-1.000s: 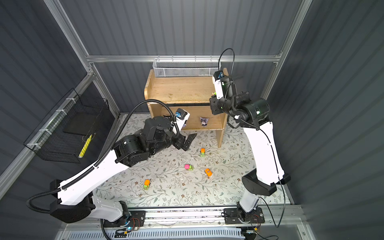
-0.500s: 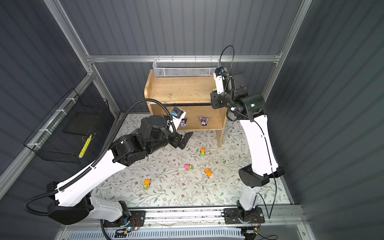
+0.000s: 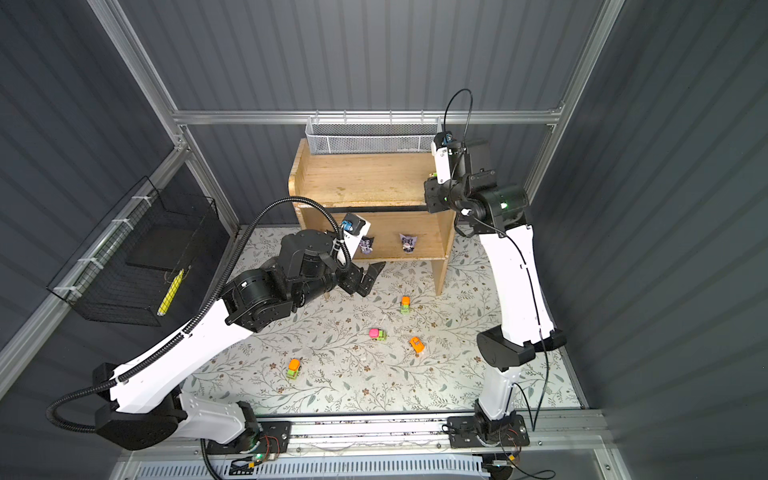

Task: Place and organize the plastic toys onto the shelf
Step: 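Lower the truck onto the top shelf and open the right gripper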

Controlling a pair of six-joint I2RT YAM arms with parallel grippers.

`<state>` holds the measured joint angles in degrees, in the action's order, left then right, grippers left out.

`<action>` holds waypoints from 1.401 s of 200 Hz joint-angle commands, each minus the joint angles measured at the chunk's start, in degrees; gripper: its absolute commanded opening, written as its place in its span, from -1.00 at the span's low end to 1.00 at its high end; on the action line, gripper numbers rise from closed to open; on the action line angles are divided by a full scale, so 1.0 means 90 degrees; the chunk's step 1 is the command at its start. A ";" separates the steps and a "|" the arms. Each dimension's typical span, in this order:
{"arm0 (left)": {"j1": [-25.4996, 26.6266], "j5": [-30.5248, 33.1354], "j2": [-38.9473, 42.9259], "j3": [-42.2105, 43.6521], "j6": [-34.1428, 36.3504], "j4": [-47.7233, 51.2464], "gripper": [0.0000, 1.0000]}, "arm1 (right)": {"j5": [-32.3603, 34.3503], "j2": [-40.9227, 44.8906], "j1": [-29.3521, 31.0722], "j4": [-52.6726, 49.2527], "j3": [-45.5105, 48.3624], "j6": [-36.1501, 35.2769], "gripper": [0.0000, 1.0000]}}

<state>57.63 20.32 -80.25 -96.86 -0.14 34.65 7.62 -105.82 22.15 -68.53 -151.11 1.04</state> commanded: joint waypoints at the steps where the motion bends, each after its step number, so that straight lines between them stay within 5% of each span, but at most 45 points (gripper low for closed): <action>1: -0.0064 -0.0031 0.0099 0.0121 0.0142 -0.0200 0.99 | -0.0103 -0.0104 -0.0072 0.0134 -0.0098 0.0021 -0.37; 280: -0.0065 -0.0003 0.0353 0.0401 0.0294 -0.0559 0.99 | -0.0178 -0.0283 -0.0276 0.0358 0.0122 0.0158 -0.32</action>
<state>57.54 19.88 -78.11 -94.00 1.15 30.37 5.76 -107.42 20.01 -66.78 -150.61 1.89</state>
